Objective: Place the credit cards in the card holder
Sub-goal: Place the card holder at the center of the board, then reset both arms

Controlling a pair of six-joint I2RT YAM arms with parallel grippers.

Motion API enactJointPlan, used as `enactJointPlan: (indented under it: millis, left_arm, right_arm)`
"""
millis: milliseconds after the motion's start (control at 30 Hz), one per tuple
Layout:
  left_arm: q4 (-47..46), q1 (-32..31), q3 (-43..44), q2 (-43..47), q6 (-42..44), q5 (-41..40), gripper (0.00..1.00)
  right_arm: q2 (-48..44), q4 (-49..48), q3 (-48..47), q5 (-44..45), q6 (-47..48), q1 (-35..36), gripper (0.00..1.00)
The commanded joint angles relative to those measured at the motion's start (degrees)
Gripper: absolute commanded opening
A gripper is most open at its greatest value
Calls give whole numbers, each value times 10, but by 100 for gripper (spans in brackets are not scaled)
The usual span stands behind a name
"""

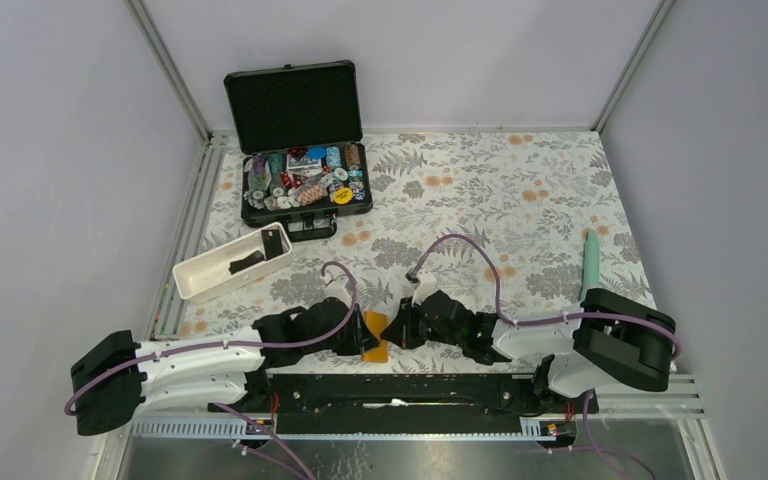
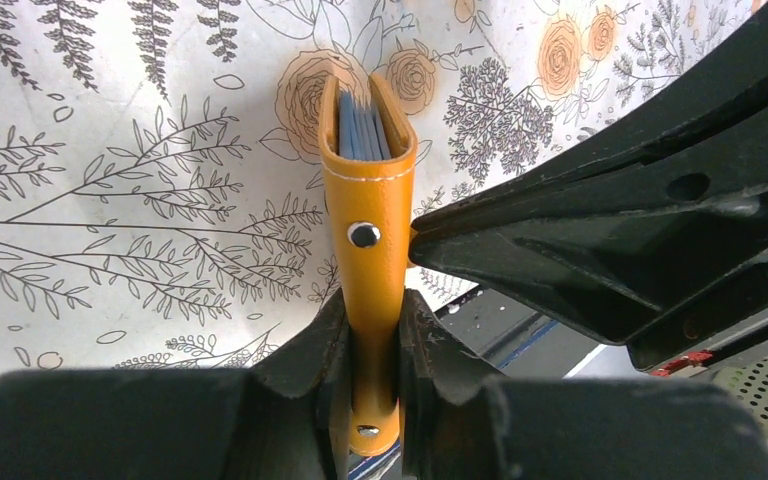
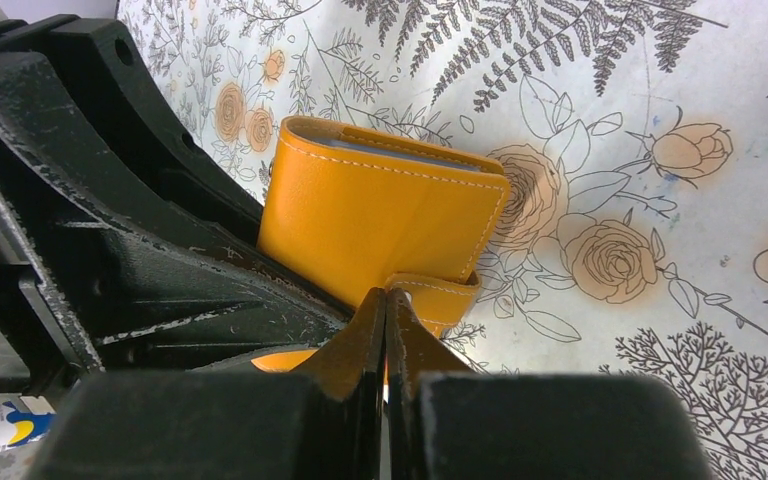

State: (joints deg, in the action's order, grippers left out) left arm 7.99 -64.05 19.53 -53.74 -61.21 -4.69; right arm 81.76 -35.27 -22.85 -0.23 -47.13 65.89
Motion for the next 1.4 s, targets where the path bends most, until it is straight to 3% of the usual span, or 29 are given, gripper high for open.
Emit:
enactJointPlan:
  millis: [0,67,300,433,633,767,833,867,967,1033,1133,1367]
  left_arm:
    - [-246,6,38,33,-40,49,0]
    - [-241,40,21,31,-44,58,0]
    - [-237,126,11,-14,-1,97,1]
    - [-254,161,25,-71,27,132,7]
    - [-288,204,43,-162,74,168,12]
    - [-282,221,56,-203,105,169,23]
    - [-276,229,53,-209,115,154,37]
    - [-274,235,47,-206,115,143,53]
    - [-281,265,24,-182,107,124,84]
    - [-267,281,12,-151,107,107,95]
    - [-183,297,25,-83,126,64,99]
    - [151,392,145,112,180,-39,99]
  right_arm:
    - [-40,4,-29,-4,-5,27,0]
    - [-80,67,-34,37,7,27,2]
    - [-238,289,-74,178,66,21,57]
    - [-273,383,-99,219,95,-4,76]
    - [-300,403,-83,149,129,-107,82]
    - [-315,422,-80,130,150,-149,86]
    - [-322,434,-79,127,157,-168,88]
    - [-327,439,-78,127,160,-176,90]
    - [-339,458,-75,127,168,-200,96]
    - [-342,475,-76,126,173,-217,99]
    - [-342,507,-87,136,183,-243,100]
    - [-365,593,-138,241,193,-269,100]
